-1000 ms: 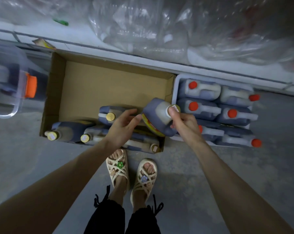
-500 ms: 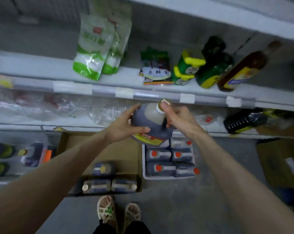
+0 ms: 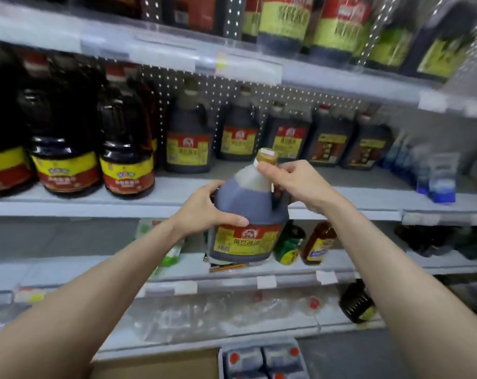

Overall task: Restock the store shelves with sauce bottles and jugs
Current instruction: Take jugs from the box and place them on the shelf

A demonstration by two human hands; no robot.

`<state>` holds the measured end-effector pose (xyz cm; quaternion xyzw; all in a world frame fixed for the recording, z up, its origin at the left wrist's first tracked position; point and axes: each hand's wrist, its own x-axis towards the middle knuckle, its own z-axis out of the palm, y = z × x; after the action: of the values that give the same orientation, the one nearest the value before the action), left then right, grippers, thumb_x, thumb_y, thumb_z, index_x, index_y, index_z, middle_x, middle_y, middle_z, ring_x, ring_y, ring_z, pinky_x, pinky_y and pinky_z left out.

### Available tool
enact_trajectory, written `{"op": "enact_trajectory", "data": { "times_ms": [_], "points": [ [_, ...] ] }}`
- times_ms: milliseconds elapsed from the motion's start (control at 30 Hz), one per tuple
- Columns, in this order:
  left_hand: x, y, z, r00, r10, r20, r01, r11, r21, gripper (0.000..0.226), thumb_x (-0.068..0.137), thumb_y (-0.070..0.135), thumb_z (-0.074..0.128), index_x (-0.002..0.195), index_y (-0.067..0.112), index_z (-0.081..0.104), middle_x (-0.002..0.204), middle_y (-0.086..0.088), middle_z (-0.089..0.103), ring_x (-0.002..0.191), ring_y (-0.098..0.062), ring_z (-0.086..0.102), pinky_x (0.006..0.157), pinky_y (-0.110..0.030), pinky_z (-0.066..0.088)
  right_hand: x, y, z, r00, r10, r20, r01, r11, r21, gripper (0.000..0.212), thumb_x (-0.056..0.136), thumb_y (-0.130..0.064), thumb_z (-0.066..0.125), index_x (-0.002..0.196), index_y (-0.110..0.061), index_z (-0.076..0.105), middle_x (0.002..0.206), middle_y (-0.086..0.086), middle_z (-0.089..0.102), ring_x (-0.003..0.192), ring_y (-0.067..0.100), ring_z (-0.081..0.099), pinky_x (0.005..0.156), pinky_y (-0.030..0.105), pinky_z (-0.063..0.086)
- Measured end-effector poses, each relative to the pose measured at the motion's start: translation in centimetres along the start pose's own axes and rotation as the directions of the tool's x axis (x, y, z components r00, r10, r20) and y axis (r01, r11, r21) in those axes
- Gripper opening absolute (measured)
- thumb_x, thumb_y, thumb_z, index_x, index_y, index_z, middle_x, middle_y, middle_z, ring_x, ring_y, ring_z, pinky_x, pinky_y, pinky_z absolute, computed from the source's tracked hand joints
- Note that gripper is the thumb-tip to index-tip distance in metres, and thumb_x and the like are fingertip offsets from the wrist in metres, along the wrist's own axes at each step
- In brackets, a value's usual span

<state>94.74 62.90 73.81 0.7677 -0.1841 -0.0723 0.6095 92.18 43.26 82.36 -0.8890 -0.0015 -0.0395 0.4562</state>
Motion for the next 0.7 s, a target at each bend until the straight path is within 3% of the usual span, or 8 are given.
{"op": "enact_trajectory", "data": {
  "times_ms": [100,267,433,567,700],
  "points": [
    [2.0,2.6,-0.5,0.999,0.014,-0.029,-0.013,1.0,0.008,0.084,0.043,0.033,0.095,0.117,0.024,0.057,0.109,0.006,0.069,0.097,-0.007,0.067,0.081,-0.028,0.057,1.8,-1.4,-2.3,0.998,-0.058,0.005,0.058,0.996,0.068,0.055,0.06,-0.068,0.072,0.053,-0.018,0.051,0.056,0.004,0.051,0.057,0.02,0.05,0.058,0.035,0.038],
    [6.1,4.7,-0.1,0.993,0.04,-0.109,-0.039,0.999,0.012,0.072,0.056,0.018,0.092,0.118,0.023,0.056,0.109,0.007,0.068,0.095,-0.005,0.066,0.074,-0.02,0.055,6.1,-1.2,-4.8,0.992,-0.118,0.045,0.11,0.984,0.143,0.037,0.074,-0.045,0.077,0.074,-0.011,0.064,0.058,-0.009,0.06,0.055,0.008,0.053,0.056,0.027,0.037],
    [10.7,4.3,0.8,0.987,0.011,-0.162,-0.015,1.0,-0.027,0.071,0.058,0.012,0.09,0.119,0.024,0.055,0.109,0.005,0.068,0.093,-0.005,0.068,0.072,-0.02,0.055,11.0,0.2,-5.7,0.99,-0.139,0.037,0.133,0.981,0.141,0.035,0.075,-0.042,0.077,0.089,-0.011,0.068,0.081,-0.004,0.068,0.074,0.009,0.06,0.058,0.022,0.041],
    [14.1,3.2,1.2,0.981,-0.047,-0.187,0.037,0.998,-0.059,0.068,0.06,0.008,0.088,0.12,0.015,0.057,0.109,-0.002,0.07,0.094,-0.013,0.069,0.069,-0.026,0.057,15.0,1.9,-6.1,0.987,-0.143,0.069,0.133,0.982,0.135,0.025,0.077,-0.04,0.077,0.088,-0.02,0.068,0.081,-0.014,0.066,0.075,-0.001,0.059,0.053,0.014,0.042],
    [16.7,2.1,1.5,0.97,-0.06,-0.237,0.053,0.998,-0.036,0.067,0.061,0.006,0.088,0.121,0.012,0.059,0.109,-0.002,0.071,0.097,-0.014,0.069,0.073,-0.027,0.058,18.3,3.7,-5.6,0.989,-0.131,0.07,0.119,0.981,0.155,0.04,0.068,-0.048,0.08,0.094,-0.02,0.072,0.092,-0.007,0.071,0.088,0.009,0.065,0.069,0.024,0.05]
  ]
}}
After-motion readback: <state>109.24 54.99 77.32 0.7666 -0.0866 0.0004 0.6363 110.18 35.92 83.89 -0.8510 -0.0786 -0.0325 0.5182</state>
